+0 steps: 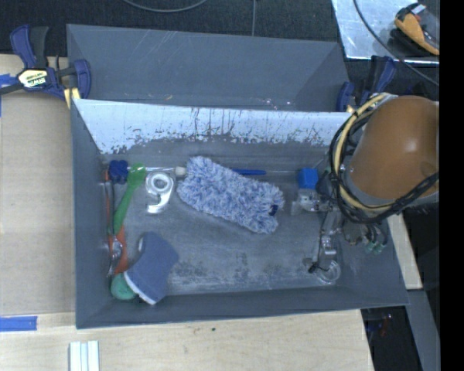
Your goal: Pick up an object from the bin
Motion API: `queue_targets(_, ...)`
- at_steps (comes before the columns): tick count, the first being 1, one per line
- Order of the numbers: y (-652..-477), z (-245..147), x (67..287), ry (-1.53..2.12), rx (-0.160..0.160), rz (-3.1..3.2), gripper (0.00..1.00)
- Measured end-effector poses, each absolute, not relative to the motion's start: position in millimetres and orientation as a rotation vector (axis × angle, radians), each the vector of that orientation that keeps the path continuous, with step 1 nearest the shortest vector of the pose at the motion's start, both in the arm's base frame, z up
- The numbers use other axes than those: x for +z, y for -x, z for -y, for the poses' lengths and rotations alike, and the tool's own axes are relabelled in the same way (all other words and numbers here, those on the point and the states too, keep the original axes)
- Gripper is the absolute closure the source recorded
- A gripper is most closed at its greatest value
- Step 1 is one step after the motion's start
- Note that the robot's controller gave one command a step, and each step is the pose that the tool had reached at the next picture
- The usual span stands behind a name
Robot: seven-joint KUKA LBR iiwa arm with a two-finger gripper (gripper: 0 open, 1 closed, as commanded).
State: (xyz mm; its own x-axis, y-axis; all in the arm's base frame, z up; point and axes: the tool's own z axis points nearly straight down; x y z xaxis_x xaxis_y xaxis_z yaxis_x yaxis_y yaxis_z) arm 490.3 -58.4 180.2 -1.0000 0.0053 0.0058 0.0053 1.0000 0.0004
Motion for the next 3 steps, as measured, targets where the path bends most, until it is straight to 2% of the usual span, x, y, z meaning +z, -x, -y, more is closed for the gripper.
queue_targets(1,-492.3,58.0,184.6,0.001,0.001,3.145,0.00)
queue_targets(2,-598.5,42.6,71.0,-0.094,0.001,3.148,0.00)
queue_targets(3,-622.1,36.1,132.2,-0.383,0.009,3.142,0.00)
